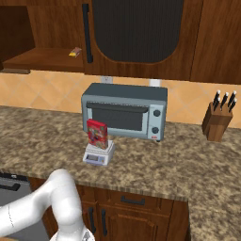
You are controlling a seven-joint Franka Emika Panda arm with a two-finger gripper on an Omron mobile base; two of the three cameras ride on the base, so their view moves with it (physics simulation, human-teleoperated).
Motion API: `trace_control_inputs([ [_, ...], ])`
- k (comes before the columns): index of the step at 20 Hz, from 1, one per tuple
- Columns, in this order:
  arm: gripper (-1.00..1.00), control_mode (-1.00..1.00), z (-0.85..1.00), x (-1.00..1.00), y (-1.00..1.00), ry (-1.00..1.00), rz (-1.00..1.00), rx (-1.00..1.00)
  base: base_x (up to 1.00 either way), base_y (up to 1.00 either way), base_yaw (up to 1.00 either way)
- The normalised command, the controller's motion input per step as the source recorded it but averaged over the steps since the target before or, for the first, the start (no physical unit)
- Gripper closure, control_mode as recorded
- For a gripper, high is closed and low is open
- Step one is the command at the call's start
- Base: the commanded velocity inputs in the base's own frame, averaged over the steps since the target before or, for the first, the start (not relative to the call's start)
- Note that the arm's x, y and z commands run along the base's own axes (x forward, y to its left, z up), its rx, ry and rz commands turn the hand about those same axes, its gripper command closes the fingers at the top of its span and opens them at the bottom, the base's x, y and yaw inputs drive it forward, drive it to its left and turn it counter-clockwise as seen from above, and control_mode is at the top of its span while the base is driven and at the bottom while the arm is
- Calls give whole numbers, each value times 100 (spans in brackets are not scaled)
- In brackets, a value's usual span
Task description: Pick the cereal and place it on the digital scale for weighing, and close the cabinet.
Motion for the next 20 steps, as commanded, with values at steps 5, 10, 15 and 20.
trace_control_inputs([
  [5,-100,-100,40,-11,1,-35,-16,8,0,0,0],
  [10,-100,-100,12,-18,-32,-34,-22,29,0,0,0],
  [15,-100,-100,0,-27,-75,-23,-24,51,0,0,0],
  [20,-100,-100,14,-4,-90,21,-13,41,0,0,0],
])
